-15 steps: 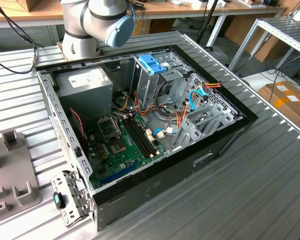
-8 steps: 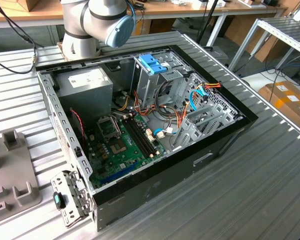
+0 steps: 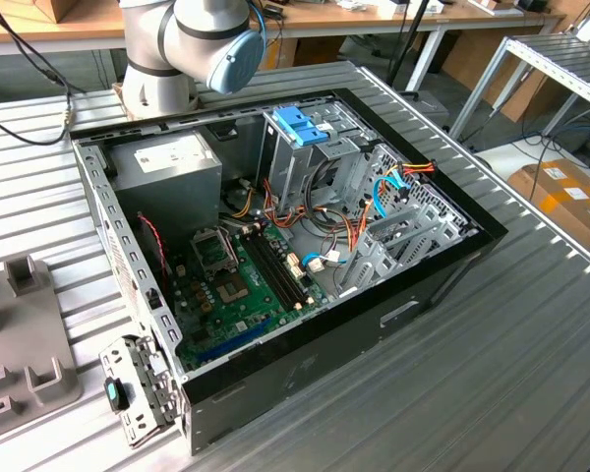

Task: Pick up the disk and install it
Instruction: 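Pick up the disk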

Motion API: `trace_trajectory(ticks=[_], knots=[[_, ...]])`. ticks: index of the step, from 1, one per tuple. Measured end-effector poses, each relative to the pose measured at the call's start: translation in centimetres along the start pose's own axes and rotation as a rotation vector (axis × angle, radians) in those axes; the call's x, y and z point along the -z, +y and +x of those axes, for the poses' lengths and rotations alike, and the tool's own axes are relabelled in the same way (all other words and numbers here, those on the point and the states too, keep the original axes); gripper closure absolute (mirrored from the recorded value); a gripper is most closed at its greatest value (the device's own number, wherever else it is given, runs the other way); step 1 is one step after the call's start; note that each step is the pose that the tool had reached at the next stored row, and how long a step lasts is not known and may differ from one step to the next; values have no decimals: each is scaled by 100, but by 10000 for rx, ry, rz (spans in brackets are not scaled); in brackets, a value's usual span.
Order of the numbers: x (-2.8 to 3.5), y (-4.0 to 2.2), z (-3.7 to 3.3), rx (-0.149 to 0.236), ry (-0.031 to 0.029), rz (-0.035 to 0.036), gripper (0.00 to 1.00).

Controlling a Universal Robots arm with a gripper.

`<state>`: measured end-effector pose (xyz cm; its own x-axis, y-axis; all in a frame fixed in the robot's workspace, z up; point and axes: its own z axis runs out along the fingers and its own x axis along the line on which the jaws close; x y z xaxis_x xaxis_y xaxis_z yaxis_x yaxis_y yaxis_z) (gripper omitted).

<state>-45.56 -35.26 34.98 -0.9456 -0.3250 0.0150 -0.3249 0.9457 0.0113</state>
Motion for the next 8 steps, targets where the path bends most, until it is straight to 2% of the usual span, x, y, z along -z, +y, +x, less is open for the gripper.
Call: trace_trajectory(ticks=[8], knots=[[0, 0, 0, 99, 1, 1, 89]])
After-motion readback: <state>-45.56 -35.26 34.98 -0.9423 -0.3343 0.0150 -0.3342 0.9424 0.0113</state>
